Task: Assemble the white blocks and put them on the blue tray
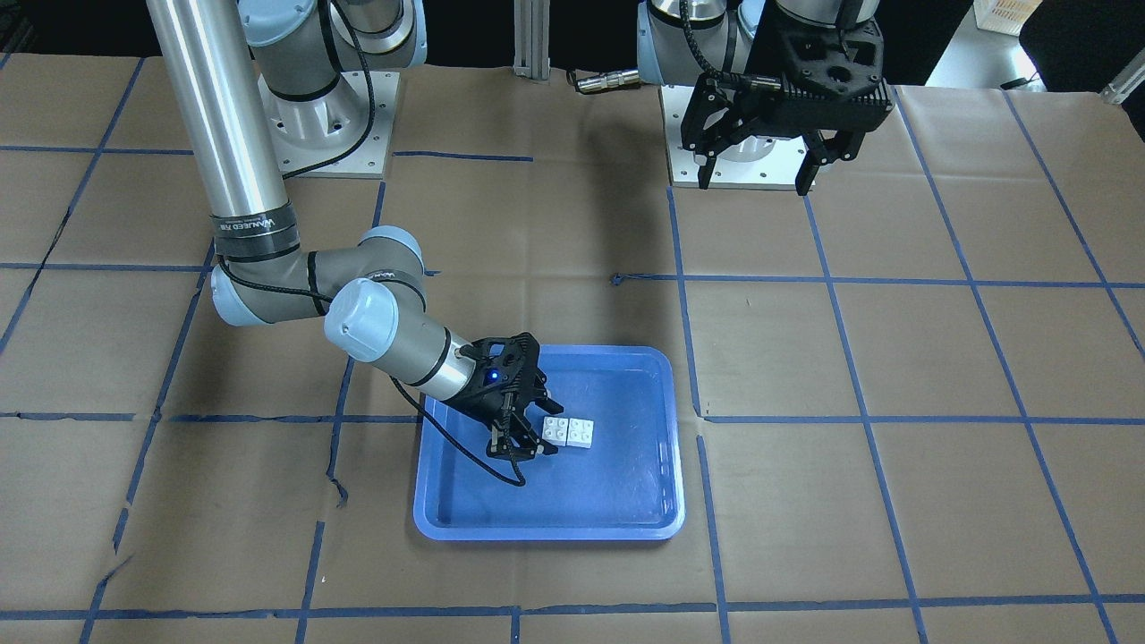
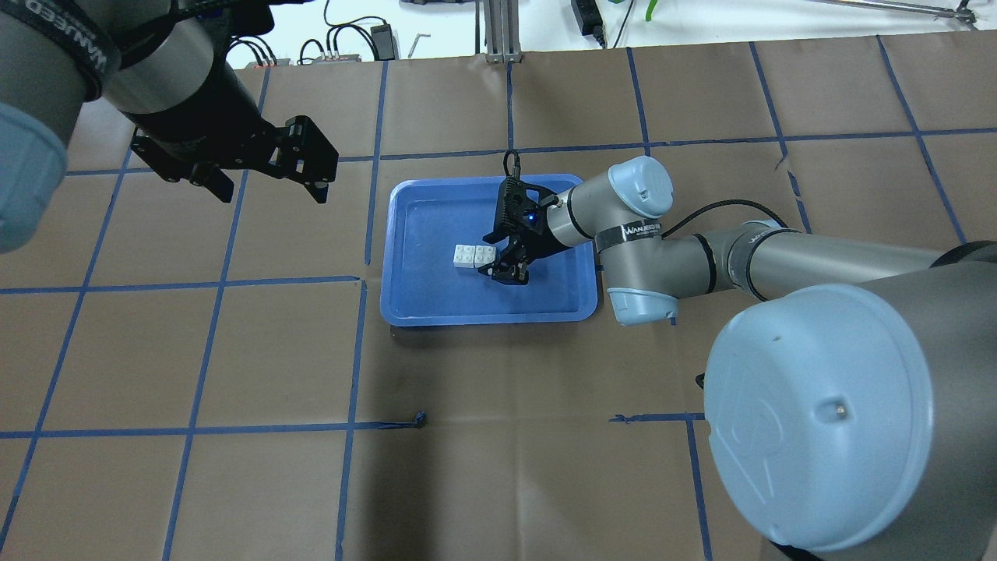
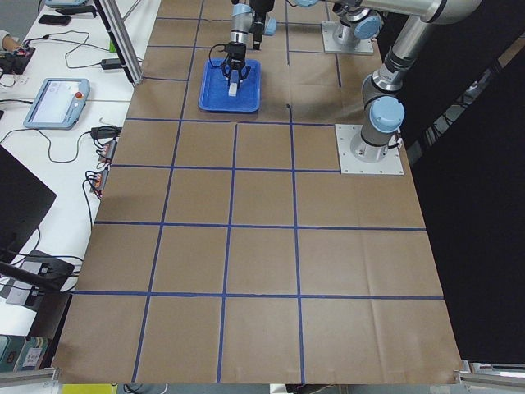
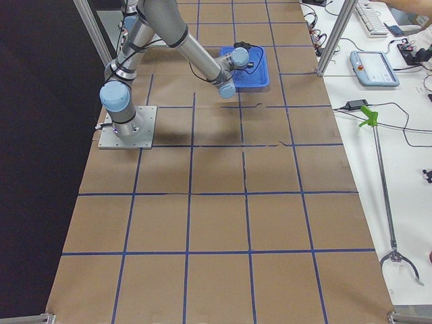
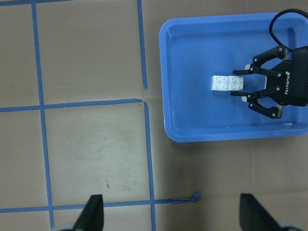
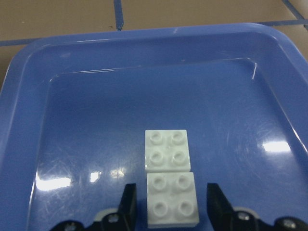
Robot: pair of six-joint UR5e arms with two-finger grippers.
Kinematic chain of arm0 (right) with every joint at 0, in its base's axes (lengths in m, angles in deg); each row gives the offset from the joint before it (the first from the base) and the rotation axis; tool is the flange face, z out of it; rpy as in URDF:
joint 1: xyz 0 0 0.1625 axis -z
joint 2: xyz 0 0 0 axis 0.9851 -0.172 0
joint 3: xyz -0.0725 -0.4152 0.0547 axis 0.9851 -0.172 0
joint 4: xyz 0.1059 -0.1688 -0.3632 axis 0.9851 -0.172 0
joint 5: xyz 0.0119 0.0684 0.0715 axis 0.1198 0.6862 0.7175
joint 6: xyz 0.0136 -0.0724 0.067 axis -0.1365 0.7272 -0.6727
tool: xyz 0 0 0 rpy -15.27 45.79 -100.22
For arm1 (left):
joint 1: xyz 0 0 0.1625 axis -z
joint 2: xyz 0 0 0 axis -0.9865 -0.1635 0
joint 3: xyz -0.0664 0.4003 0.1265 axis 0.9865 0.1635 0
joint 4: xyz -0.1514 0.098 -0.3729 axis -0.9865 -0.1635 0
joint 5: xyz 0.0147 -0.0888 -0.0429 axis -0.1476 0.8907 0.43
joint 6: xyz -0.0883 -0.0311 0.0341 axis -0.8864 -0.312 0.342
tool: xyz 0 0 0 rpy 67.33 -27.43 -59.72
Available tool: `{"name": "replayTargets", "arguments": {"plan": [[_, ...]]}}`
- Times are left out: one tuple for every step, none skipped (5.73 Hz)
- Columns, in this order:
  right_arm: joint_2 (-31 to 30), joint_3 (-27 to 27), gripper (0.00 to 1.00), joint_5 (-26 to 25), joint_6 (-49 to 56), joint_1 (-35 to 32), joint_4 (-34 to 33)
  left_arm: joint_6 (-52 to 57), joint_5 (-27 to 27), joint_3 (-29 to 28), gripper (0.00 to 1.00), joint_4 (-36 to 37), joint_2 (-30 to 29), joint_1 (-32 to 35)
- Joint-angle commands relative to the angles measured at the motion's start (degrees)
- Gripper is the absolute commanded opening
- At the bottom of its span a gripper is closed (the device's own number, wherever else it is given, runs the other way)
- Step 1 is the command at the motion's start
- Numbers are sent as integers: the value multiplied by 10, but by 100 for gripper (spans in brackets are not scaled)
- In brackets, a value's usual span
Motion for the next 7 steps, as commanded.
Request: {"name": "replayTargets", "arguments": {"plan": [[-7, -22, 100, -12, -16, 0, 4, 0, 0, 0, 99, 0, 0, 0], [-15, -29, 100, -71, -95, 5, 9, 0, 0, 0, 99, 0, 0, 0], [-51, -30, 100, -133, -149, 5, 45, 0, 0, 0, 99, 0, 0, 0], [-94, -30, 100, -181, -195, 8, 113, 0, 0, 0, 100, 0, 0, 0], [-129, -33, 100, -250, -233, 12, 185, 0, 0, 0, 100, 0, 0, 0], [-161, -33, 100, -300, -284, 15, 247, 0, 0, 0, 99, 0, 0, 0], [-193, -34, 100, -304, -347, 37, 313, 0, 0, 0, 100, 0, 0, 0]]}}
